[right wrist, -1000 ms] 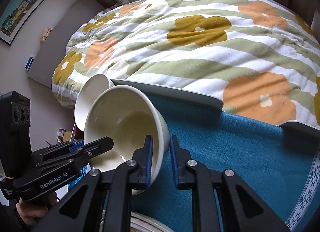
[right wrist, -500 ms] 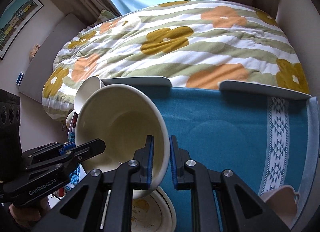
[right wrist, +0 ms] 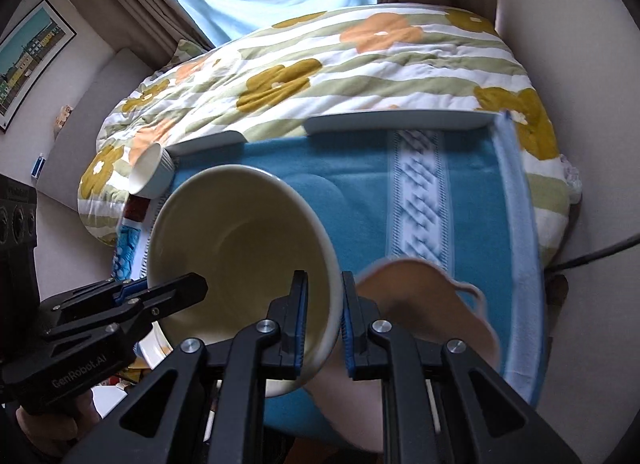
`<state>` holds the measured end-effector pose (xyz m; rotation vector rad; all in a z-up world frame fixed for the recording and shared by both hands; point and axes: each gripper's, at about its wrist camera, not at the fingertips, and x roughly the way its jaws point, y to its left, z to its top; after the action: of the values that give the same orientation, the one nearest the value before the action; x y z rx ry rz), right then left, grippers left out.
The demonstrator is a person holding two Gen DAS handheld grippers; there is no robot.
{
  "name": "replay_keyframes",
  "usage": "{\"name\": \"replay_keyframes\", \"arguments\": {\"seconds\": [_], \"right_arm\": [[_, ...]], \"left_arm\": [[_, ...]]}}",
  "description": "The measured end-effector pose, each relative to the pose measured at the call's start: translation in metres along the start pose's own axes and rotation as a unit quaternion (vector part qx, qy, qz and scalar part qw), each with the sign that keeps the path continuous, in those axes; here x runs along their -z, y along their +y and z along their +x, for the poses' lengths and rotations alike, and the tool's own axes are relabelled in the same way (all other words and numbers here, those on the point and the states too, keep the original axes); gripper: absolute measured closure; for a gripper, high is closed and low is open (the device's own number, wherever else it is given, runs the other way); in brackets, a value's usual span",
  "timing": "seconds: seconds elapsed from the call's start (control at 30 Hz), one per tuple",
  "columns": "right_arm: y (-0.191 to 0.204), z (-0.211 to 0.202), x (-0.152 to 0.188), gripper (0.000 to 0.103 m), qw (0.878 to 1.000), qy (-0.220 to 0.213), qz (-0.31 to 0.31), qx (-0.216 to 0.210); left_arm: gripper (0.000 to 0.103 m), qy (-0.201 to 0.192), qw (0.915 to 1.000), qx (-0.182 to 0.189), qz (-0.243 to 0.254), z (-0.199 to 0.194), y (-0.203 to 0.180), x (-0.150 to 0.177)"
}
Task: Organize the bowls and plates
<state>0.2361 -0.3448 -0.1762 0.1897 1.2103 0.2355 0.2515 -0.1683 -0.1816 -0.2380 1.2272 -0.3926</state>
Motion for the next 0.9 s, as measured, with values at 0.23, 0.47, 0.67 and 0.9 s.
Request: {"name": "replay_keyframes", "arguments": {"seconds": [0.23,0.47,0.67,0.9], "right_arm": [[-0.050,-0.003,0.029,0.089,1.000,0.026,0.001,-0.002],[-0.074,0.022,0.044,0.089,0.998,0.053,0.007,-0.013],[-0.083,0.039,0.049,0.089,0.997,0.069,0.004,-0.018],[-0.085,0.047,0.049,0.089,0.997,0.072,-0.004,-0.019]], "left_arm": [[0.089,0.028,0.9995,-0.007,-0.013,0.037,-0.041,0.035],[0.089,0.060,0.9972,-0.035,-0.025,0.069,-0.049,0.047],[0.089,0.076,0.9953,-0.056,-0.018,0.088,-0.048,0.051],[0.089,0.080,0.9937,-0.077,-0.013,0.099,-0.050,0.045]]}}
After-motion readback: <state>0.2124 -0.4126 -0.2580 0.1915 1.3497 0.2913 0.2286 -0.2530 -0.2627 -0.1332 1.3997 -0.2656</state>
